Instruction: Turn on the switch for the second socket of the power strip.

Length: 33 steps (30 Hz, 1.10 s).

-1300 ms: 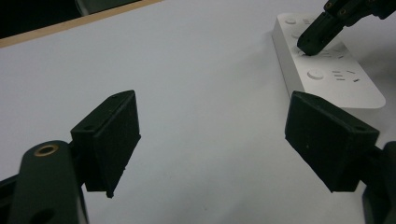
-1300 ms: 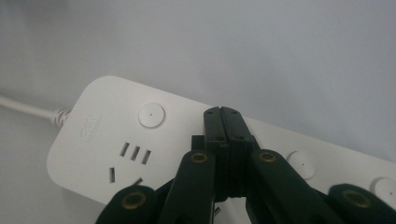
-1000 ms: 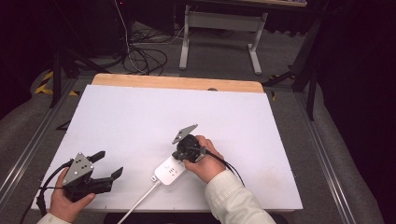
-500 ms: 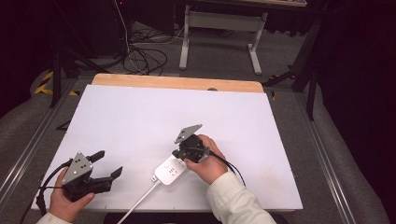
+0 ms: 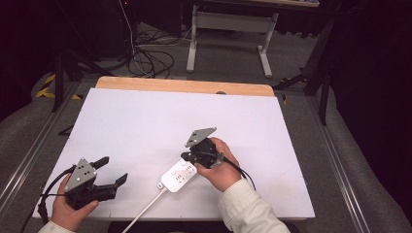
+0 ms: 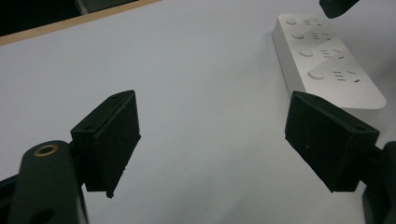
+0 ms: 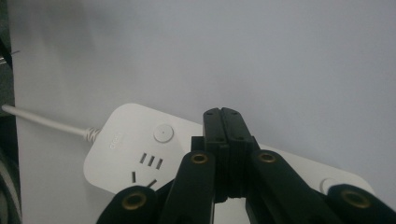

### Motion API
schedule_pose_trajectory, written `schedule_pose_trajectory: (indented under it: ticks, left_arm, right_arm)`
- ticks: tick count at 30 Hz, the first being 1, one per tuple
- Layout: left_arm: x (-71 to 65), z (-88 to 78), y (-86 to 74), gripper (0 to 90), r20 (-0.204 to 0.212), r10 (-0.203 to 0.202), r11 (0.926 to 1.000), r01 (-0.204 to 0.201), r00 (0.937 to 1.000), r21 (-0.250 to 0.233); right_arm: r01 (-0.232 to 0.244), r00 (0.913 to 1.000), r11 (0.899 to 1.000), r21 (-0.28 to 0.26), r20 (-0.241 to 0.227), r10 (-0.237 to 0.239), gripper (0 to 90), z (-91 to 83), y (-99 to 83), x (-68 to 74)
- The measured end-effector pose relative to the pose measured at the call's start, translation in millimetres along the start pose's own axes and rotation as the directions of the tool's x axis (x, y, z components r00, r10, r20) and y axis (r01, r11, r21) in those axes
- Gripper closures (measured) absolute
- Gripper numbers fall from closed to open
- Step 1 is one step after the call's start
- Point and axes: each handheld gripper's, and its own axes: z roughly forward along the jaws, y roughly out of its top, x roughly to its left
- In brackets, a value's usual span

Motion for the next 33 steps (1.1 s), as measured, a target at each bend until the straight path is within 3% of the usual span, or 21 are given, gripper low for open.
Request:
schedule_pose_trajectory:
  ticks: [14, 23, 27, 33]
  left_arm:
    - [0.1, -0.3, 0.1, 18.4, -0.002, 0.005, 1.0000, -0.005, 1.0000, -0.002]
    - [-0.2, -0.9, -0.1, 18.4, -0.002, 0.001, 1.0000, -0.001, 1.0000, 0.000]
    - [-0.3, -1.0, 0.0, 18.4, -0.001, 0.001, 1.0000, -0.001, 1.0000, -0.002]
    - [-0.3, -1.0, -0.1, 18.4, -0.003, 0.002, 1.0000, -0.002, 1.0000, -0.001]
  right_arm:
    - [0.019, 0.9998, 1.000, -0.019, 0.009, -0.019, 90.0, -7.4, 4.1, 3.7]
    - [0.018, 0.9989, 0.997, -0.070, 0.043, -0.015, 52.9, -16.8, 2.8, 2.9]
    - [0.026, 0.9975, 0.996, -0.090, 0.068, -0.020, 44.2, -24.5, 0.7, 3.0]
    - [0.011, 0.9960, 0.991, -0.131, 0.090, 0.001, 38.4, -38.6, -3.4, 2.3]
